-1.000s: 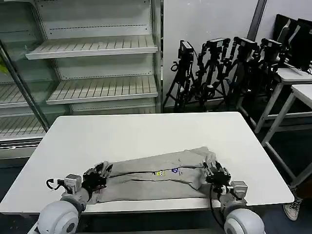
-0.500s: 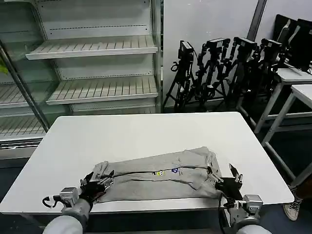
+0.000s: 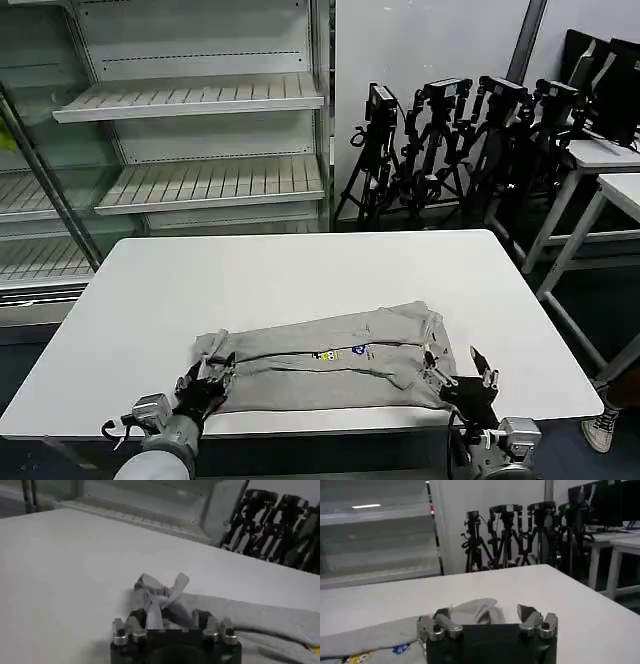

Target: Fold and organize the clothes.

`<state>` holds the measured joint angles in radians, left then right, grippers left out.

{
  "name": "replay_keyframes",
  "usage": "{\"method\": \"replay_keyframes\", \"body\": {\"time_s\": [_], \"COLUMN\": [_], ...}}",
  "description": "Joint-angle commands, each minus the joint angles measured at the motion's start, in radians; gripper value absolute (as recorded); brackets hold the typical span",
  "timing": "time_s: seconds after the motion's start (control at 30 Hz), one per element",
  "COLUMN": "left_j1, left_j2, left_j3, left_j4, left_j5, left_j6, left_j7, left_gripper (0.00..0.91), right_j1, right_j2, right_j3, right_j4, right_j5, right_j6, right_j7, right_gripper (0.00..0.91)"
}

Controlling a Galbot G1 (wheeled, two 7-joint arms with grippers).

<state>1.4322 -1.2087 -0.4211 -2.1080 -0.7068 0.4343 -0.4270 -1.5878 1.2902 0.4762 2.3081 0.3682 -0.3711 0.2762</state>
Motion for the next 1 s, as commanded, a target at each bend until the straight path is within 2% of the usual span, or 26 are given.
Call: {"method": "replay_keyframes", "body": {"time_s": [0.03,0.3,0.5,0.7,0.9,1.0], "left_j1": [0.008,0.014,0.013,0.029,0.045,0.042], "left_j2": [-0.037,-0.041,-0.011,0.084,0.205,0.242], "left_j3": [0.000,-0.033,-0.110,-0.278,-0.506,-0.549], "left_j4": [0.007,-0.003,-0.028,-0.027,0.053,0.064], "left_j5": [-0.025,-0.125,-0.269,-0.429,-0.555,-0.606], "left_j6": [-0.025,-0.044,-0.050,-0.043,-0.013,-0.002], "left_j7": [-0.002,0.002,0.004,0.007,0.025,0.023], "left_gripper": [0.040,0.040,0.040,0.040,0.040,0.040], "right_j1": [-0.020,-0.023,-0.023,-0.013,-0.001,0.001], "right_j2": [0.021,0.029,0.036,0.038,0.040,0.041], "right_j3": [-0.008,-0.004,-0.005,-0.009,-0.016,-0.020], "right_j4": [0.012,0.018,0.021,0.014,0.006,0.005], "right_j5": [-0.015,-0.015,-0.014,-0.011,-0.008,-0.008], "right_j6": [0.009,0.012,0.014,0.013,0.012,0.012], "right_j7": [0.002,0.005,0.007,0.007,0.006,0.006], "right_gripper": [0.907,0.907,0.907,0.907,0.907,0.907]}}
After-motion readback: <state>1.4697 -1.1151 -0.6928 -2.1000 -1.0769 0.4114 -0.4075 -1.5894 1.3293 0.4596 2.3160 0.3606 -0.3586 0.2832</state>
